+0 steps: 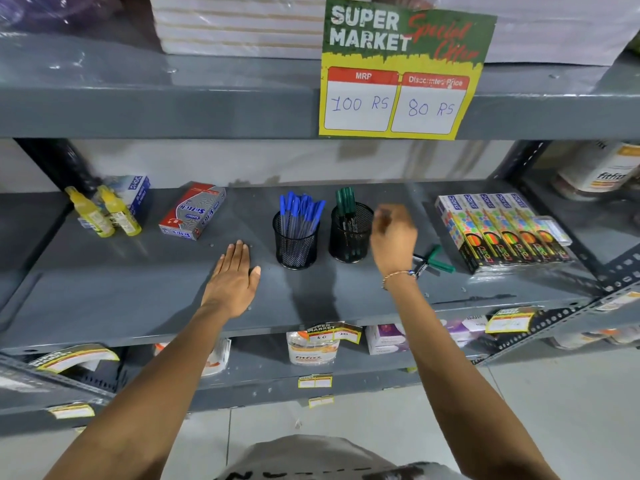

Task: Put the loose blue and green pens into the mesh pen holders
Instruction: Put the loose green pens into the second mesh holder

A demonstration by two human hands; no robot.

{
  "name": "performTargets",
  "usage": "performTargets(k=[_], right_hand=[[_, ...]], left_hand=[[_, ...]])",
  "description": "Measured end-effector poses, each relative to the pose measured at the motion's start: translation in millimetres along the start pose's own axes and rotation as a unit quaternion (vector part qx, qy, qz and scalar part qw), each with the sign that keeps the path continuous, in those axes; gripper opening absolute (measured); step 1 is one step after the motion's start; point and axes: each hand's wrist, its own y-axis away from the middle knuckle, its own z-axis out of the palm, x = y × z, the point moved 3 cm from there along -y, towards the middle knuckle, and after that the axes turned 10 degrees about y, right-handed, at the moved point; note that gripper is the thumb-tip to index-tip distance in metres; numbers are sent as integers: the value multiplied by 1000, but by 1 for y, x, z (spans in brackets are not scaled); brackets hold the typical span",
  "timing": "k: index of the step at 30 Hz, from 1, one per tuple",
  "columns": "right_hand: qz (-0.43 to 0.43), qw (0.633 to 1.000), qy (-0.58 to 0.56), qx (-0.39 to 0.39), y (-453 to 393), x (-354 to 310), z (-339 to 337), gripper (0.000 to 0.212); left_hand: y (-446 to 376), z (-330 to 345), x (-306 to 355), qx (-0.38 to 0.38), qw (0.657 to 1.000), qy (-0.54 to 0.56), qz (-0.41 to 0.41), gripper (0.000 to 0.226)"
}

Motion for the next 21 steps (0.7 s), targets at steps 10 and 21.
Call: performTargets(k=[10,21], right_hand=[[208,939,214,-170,-3,119,-39,31],[92,970,161,-160,-8,104,-53,29]], left_hand=[[1,-1,2,-9,1000,-4,-5,63],[0,0,0,-16,1000,-6,-6,64]])
